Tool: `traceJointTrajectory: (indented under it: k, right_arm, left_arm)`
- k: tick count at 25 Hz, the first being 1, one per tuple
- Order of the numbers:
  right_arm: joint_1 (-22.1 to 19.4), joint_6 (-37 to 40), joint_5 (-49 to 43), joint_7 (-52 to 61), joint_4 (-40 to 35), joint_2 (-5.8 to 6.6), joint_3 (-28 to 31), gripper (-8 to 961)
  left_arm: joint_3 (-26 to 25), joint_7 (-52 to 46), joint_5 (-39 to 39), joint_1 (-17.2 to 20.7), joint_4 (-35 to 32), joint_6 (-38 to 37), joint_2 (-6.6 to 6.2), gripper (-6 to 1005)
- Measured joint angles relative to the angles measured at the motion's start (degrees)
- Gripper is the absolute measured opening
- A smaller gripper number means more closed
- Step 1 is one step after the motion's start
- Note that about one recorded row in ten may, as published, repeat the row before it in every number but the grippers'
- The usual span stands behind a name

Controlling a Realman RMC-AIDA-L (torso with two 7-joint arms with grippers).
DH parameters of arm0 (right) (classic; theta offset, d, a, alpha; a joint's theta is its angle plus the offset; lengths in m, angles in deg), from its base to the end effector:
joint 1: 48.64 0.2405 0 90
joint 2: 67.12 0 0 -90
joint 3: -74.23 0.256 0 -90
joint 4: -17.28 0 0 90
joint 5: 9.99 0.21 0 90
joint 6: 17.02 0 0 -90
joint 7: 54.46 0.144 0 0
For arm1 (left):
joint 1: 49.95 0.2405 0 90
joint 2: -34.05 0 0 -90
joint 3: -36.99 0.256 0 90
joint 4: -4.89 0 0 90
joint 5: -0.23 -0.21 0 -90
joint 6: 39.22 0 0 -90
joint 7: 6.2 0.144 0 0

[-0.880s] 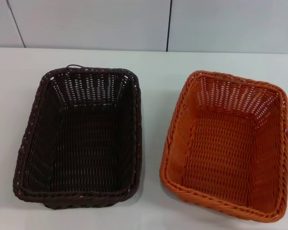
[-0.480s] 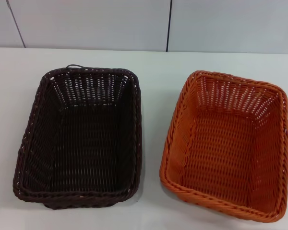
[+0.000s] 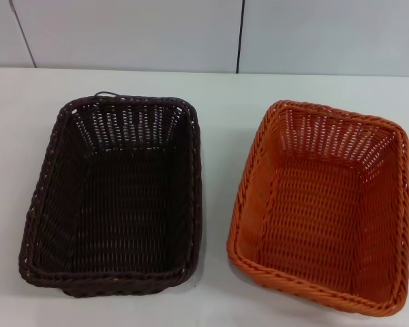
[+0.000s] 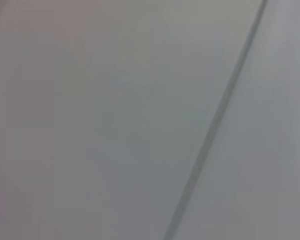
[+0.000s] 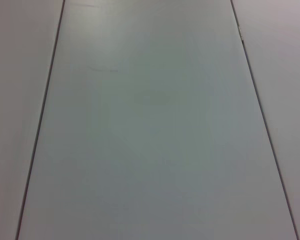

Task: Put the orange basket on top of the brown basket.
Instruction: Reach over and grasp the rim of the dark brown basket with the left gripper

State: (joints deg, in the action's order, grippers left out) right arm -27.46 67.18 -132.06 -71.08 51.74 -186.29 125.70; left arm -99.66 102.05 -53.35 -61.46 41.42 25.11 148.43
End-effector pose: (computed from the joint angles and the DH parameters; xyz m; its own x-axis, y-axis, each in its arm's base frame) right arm 0.2326 0.3304 0.0262 0.6163 0.5348 -0.5781 -0.7083 0.0555 -0.7038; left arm -0.3739 0.3106 0.1465 0.3787 -0.0567 0.9238 0.9094 -0.1628 -0.3828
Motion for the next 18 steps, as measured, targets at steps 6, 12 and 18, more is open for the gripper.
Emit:
traceJointTrajectory:
  k: [6,12,18]
  right_arm:
    - [0.45,-0.01,0.0,0.01,-0.39,0.06,-0.06,637]
    - [2.42,-0.47,0.11,0.03,-2.93,0.0,-0.09,637]
    - [4.97,-0.74,0.31,0.1,-5.04,0.24,0.52,637]
  left_arm:
    - [0.19,-23.3,-16.9,-0.16,10.88,-0.02,0.5,507]
    - [1.93,-41.37,-30.78,-1.31,19.5,1.07,0.67,507]
    - [8.73,-58.7,-49.44,-3.07,32.63,2.58,0.97,506]
